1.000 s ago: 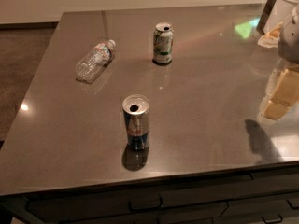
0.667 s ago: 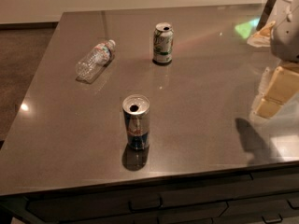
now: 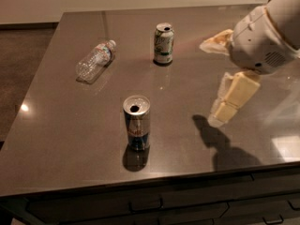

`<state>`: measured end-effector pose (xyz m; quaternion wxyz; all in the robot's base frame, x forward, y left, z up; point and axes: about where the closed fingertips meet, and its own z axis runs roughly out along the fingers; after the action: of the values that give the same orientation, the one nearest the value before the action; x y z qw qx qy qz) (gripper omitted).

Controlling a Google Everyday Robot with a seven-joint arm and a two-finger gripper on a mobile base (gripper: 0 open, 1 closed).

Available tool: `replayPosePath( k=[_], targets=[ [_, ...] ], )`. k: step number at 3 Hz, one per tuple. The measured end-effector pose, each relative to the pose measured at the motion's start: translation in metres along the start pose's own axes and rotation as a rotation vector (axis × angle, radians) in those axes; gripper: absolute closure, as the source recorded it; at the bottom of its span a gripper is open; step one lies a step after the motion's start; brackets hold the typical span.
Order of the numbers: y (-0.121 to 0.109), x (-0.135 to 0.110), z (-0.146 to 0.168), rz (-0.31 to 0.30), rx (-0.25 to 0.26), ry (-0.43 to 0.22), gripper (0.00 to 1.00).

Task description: Move redbull can near water bottle

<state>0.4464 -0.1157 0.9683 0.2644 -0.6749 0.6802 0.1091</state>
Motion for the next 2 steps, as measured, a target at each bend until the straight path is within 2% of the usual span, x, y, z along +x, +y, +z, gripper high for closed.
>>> replayPosePath(
  k=[1, 2],
  targets=[
    [0.009, -0.037, 0.037, -0.049, -0.062, -0.117, 0.00],
    [0.019, -0.065, 0.065, -0.085, -0.121, -0.180, 0.00]
  ],
)
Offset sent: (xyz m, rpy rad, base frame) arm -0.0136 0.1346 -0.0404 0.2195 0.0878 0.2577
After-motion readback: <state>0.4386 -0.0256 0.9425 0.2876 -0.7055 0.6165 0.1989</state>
